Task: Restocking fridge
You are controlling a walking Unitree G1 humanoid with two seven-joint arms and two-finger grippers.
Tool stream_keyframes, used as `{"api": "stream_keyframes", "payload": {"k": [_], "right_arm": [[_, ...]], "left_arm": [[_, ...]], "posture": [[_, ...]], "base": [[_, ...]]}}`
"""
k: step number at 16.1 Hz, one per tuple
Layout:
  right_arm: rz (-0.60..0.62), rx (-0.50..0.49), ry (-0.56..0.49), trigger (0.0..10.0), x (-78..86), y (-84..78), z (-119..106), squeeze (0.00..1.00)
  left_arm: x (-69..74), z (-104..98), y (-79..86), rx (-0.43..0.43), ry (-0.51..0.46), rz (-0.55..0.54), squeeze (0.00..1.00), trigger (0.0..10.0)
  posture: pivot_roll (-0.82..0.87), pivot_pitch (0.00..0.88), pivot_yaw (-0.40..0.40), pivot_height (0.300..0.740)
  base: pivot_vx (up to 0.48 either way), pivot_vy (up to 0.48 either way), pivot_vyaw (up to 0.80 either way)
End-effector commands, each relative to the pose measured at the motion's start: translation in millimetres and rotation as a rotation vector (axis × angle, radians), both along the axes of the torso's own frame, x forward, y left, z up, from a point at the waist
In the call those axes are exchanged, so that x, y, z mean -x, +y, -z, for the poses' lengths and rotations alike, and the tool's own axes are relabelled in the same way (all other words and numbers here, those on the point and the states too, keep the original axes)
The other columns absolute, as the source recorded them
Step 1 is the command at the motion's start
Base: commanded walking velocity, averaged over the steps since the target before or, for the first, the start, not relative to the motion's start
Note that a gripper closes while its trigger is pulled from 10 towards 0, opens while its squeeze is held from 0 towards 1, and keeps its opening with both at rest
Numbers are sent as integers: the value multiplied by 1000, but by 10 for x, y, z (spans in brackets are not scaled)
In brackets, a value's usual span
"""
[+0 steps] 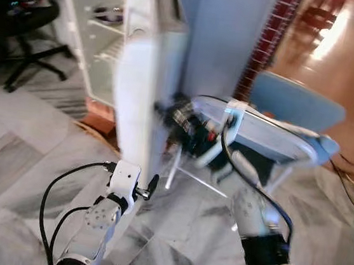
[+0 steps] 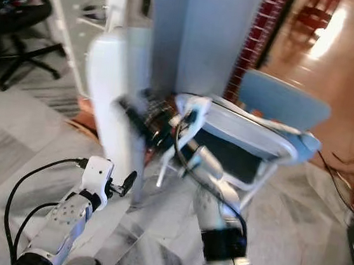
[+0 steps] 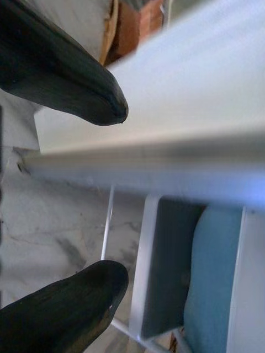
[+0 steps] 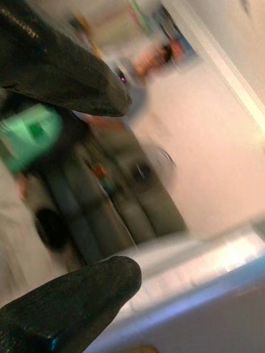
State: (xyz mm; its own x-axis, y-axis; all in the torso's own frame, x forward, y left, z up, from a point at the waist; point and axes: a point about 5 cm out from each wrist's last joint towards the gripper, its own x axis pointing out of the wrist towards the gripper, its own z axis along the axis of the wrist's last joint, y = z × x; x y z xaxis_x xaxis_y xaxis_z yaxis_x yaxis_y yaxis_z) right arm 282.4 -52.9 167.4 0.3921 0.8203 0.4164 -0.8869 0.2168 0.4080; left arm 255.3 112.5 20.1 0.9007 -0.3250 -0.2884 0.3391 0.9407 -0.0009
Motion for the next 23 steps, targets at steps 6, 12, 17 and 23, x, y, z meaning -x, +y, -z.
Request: {"api": "stream_keyframes", "payload": {"k": [6,12,17,23], "right_arm": [[307,488,125,10000,-26,-352,859,0],[800,551,171,10000,-20,-714,1033,0],[908,555,188,10000,-68,-811,1062,0],[939,555,189,10000,-114,-861,1068,0]], "left_arm": [[13,4,18,2,-1,-15,0,10000],[-12,-123,135,22,-84,-127,0,10000],[3,-119,155,16,-80,-128,0,10000],[16,-117,170,20,-71,-135,0,10000]], "posture": [[129,40,-68,740],[118,41,-61,740],[124,39,-63,740],[128,41,-63,740]], "base": [[0,0,0],[0,0,0],[0,137,0],[0,462,0]]}}
